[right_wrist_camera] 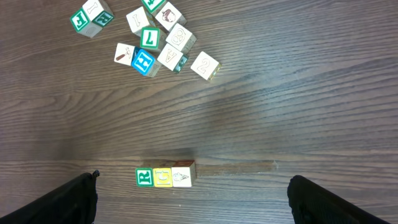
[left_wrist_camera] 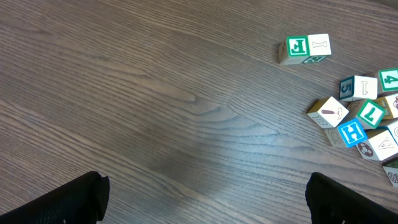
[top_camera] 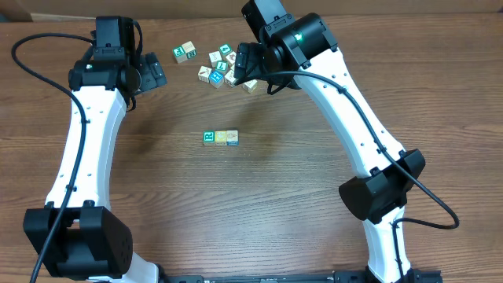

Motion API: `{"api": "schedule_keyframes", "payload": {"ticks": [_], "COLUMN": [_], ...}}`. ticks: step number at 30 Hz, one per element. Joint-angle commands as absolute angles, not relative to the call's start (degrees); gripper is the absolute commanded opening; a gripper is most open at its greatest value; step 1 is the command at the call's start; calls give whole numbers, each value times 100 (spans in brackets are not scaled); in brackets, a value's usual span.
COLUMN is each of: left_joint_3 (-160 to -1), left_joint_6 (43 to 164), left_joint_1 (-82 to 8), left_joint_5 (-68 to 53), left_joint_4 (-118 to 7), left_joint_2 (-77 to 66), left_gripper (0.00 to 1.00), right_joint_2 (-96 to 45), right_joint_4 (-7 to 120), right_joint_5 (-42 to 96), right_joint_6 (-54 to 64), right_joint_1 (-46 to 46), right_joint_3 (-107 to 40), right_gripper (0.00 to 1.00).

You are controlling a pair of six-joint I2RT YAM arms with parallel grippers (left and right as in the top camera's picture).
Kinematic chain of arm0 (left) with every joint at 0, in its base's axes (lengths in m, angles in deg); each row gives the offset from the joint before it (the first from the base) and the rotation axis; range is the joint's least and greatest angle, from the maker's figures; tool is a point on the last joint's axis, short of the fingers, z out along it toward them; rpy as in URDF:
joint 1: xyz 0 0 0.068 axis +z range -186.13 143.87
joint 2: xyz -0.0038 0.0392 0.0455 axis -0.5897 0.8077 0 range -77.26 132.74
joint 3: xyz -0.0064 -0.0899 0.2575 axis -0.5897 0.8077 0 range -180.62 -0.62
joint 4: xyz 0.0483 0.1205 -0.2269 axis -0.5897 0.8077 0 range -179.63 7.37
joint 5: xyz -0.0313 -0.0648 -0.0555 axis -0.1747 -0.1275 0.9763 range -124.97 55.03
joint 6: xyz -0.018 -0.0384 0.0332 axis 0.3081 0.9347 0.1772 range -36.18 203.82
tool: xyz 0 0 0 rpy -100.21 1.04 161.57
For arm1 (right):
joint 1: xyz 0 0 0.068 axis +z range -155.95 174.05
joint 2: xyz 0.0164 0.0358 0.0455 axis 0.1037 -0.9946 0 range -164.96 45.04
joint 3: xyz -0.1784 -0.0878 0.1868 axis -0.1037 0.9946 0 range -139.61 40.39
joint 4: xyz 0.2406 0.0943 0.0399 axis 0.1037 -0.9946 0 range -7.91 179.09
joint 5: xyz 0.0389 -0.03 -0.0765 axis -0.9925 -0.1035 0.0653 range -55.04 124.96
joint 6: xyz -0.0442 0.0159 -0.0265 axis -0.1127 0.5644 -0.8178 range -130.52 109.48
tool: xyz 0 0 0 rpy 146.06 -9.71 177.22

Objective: Form a horizontal line
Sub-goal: 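Lift the right gripper up and away toward the block pile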

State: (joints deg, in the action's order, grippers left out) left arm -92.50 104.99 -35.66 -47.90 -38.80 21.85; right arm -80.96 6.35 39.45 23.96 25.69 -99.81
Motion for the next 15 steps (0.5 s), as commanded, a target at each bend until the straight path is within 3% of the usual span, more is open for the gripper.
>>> {"api": "schedule_keyframes", "payload": {"ticks": [1, 15], "left_joint_3": [-9261, -9261], "left_joint_6": [10477, 10477], "left_joint_1": [-3577, -3577], "left_joint_5": [-4889, -4889], "left_joint_4": [-3888, -3888], "left_joint_2": [2200, 2200], "left_gripper": [100, 99], "right_joint_2": [-8041, -8041], "right_joint_4": [640, 550], "right_joint_5": [4048, 4044], "right_joint_6": [2370, 2372], "right_joint_1": [2584, 2586], "right_joint_3": [-9988, -9988], "right_gripper": [96, 96]}}
